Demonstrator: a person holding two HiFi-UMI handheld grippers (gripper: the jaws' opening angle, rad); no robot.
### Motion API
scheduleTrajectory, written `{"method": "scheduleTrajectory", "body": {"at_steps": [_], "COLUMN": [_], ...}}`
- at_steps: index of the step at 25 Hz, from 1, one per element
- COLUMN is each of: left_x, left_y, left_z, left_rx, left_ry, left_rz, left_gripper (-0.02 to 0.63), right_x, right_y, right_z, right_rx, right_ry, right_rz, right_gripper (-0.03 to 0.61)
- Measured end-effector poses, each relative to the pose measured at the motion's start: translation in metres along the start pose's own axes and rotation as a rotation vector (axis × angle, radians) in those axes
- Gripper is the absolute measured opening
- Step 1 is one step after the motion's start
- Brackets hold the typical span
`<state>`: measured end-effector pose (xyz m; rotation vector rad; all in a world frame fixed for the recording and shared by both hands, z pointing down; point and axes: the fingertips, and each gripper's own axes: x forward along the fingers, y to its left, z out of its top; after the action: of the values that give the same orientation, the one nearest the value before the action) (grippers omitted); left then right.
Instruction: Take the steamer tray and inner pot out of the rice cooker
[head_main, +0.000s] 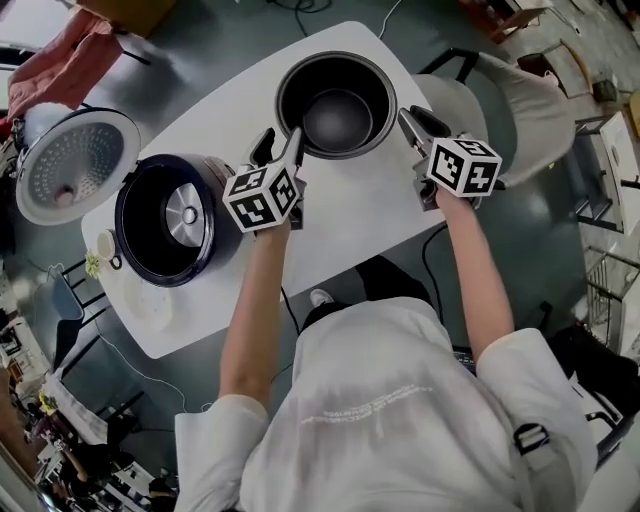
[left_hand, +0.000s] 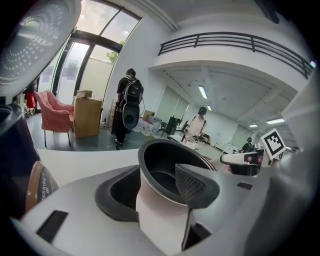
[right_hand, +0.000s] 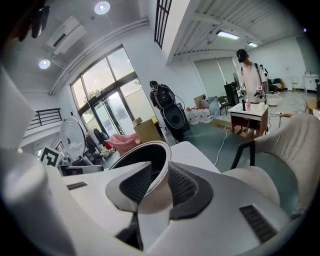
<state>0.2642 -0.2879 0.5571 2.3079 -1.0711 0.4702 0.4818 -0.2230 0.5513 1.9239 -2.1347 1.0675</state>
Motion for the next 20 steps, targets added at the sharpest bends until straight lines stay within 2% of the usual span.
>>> {"method": "scheduleTrajectory", "body": {"at_steps": [5, 8, 10, 13, 15, 17, 20], "left_x": [-0.050, -0.088, -0.119, -0.169, -0.202, -0.233, -0.272], "left_y": [-0.027, -0.038, -0.038, -0.038, -0.034, -0.027, -0.012], "left_z": [0.002, 0.002, 0.000, 0.003, 0.007, 0.008, 0.003], "left_rx": [0.079, 0.093, 0.109, 0.160, 0.167, 0.172, 0.260], "left_ry": [-0.059, -0.100, -0.127, -0.171, -0.205, -0.228, -0.239], "left_rz": [-0.085, -0.144, -0.155, -0.169, -0.192, -0.190, -0.116], "left_gripper": [0.225, 0.183, 0.174, 0.110, 0.062, 0.044, 0.020], "right_x": [-0.055, -0.088, -0.108, -0.137, -0.154, -0.168, -0.183], "right_y": [0.020, 0.047, 0.071, 0.114, 0.142, 0.169, 0.204], "right_z": [-0.003, 0.000, -0.004, -0.009, -0.010, -0.013, -0.023], "right_rx": [-0.042, -0.064, -0.086, -0.152, -0.217, -0.283, -0.383], "right_ry": [-0.051, -0.112, -0.135, -0.151, -0.161, -0.169, -0.172], "right_rz": [-0.040, -0.030, -0.009, 0.023, 0.036, 0.052, 0.093], "right_gripper": [0.115, 0.109, 0.090, 0.062, 0.053, 0.046, 0.037]}}
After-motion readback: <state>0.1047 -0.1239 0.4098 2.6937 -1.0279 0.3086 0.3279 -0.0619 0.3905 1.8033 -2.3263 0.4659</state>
